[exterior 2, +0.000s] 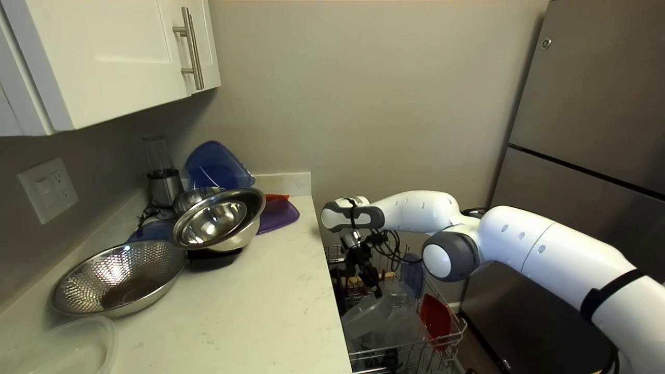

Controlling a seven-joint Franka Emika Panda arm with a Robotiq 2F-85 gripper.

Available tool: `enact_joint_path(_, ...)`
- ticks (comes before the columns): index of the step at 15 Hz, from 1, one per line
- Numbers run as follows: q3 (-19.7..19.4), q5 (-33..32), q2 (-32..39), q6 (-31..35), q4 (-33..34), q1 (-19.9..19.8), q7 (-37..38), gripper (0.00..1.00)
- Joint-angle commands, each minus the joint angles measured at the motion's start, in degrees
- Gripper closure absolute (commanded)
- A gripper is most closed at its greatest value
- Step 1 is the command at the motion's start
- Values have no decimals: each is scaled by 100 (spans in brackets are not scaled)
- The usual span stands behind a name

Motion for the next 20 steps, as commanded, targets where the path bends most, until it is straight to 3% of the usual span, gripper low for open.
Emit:
enact_joint_path(1, 305, 517, 2, 661, -109, -284, 671, 95)
enact_joint_path(11, 444, 1342, 8, 2361, -487, -763, 2080, 95)
enact_joint_path(16, 519, 1530, 19, 2708, -920, -780, 2204, 95)
enact_joint_path(19, 495, 1620, -275, 3058, -1669, -817, 2163, 95)
enact_joint_path(20, 485, 1653, -342, 3196, -1845, -835, 2184, 71)
